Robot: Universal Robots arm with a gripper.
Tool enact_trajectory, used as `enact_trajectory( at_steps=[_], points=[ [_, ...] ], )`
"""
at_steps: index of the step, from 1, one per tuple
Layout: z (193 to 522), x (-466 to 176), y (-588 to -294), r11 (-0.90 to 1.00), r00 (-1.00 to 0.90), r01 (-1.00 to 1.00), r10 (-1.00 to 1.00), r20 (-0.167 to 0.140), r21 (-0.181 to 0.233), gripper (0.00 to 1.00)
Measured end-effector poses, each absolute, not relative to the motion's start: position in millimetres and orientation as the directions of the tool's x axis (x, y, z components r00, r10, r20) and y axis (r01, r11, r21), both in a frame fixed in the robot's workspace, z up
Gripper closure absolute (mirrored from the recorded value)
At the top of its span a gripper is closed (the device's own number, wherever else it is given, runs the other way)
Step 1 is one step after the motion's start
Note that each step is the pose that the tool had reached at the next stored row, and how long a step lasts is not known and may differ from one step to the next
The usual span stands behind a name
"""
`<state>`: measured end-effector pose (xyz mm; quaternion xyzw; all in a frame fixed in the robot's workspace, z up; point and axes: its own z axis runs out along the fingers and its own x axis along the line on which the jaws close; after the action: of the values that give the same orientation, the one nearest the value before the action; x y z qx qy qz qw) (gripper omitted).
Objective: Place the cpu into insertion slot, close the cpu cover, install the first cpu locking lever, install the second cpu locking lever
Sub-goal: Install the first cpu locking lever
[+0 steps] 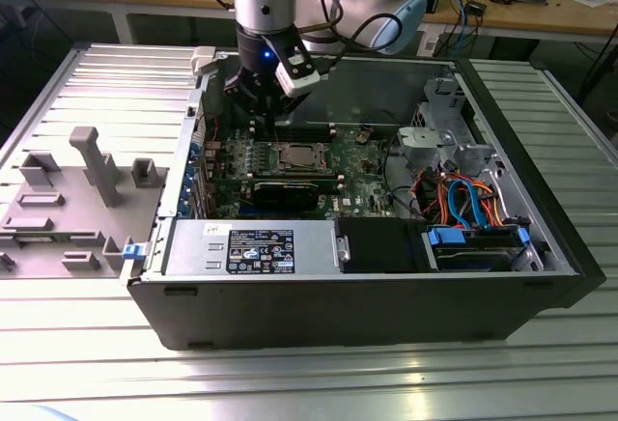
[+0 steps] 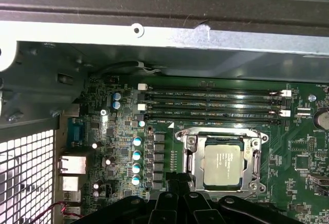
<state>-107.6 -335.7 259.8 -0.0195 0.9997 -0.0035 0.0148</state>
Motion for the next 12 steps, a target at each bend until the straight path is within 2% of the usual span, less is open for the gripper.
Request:
enact_trajectory(
  at_steps=[12],
  points=[
    [259.8, -113.9, -333.4, 0.999, -0.999, -0.039, -0.039, -0.029, -0.008, 0.89]
  ],
)
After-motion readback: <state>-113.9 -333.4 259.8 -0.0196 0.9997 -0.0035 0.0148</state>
